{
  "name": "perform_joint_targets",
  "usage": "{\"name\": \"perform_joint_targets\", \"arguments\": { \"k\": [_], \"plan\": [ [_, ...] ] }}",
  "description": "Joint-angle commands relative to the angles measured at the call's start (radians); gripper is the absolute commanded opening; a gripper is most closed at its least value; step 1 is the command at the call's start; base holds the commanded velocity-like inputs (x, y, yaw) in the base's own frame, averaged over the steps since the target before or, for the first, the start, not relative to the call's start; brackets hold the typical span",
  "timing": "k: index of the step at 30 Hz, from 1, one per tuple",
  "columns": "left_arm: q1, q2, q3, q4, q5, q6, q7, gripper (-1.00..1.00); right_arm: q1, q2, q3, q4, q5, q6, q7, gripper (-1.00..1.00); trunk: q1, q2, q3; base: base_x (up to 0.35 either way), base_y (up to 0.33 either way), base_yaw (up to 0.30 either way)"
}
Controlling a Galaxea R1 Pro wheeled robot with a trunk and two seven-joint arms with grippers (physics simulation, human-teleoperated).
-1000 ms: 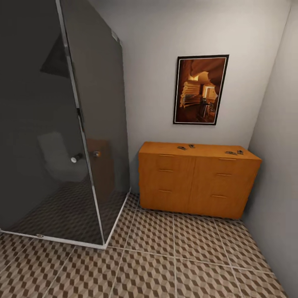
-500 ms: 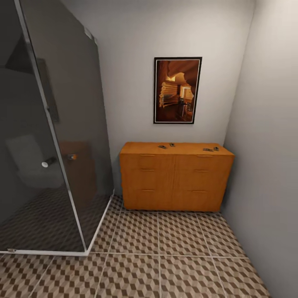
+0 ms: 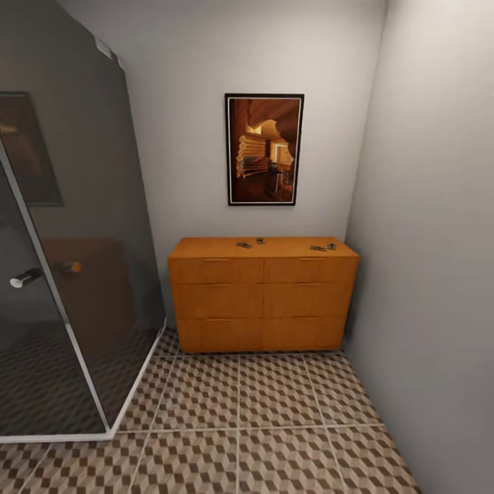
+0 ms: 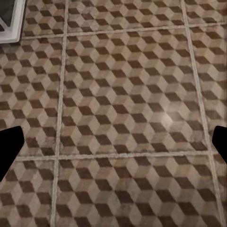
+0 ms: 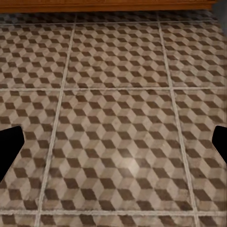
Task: Take the four mousetraps from the cabinet in the bathroom and place them on the bathroom floor. Make sure all four end up on the same floor surface, and ensure that at least two of them are either under or directly next to the same bathroom sink.
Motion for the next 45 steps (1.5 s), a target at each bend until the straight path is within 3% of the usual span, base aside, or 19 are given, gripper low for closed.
{"name": "perform_joint_targets", "arguments": {
  "k": [1,27,40,45],
  "plan": [
    [0.000,0.000,0.001,-0.001,0.000,-0.002,-0.001,1.00,-0.001,0.000,0.000,0.000,0.003,-0.003,0.000,1.00,0.000,0.000,-0.001,0.224,-0.090,-0.008],
    [0.000,0.000,0.001,-0.001,0.000,-0.002,-0.001,1.00,0.000,-0.002,-0.002,0.000,0.004,-0.004,0.001,1.00,0.000,0.000,-0.001,0.277,-0.016,-0.001],
    [0.000,0.000,-0.001,0.001,0.000,-0.003,-0.002,1.00,0.000,-0.005,-0.002,0.000,0.006,-0.004,0.001,1.00,0.000,0.000,-0.001,0.030,-0.006,0.000],
    [0.002,0.009,0.002,0.010,0.000,0.004,-0.001,1.00,0.002,0.014,0.002,-0.018,0.002,-0.003,-0.005,1.00,0.000,0.000,-0.001,0.000,0.000,0.000]
  ]
}}
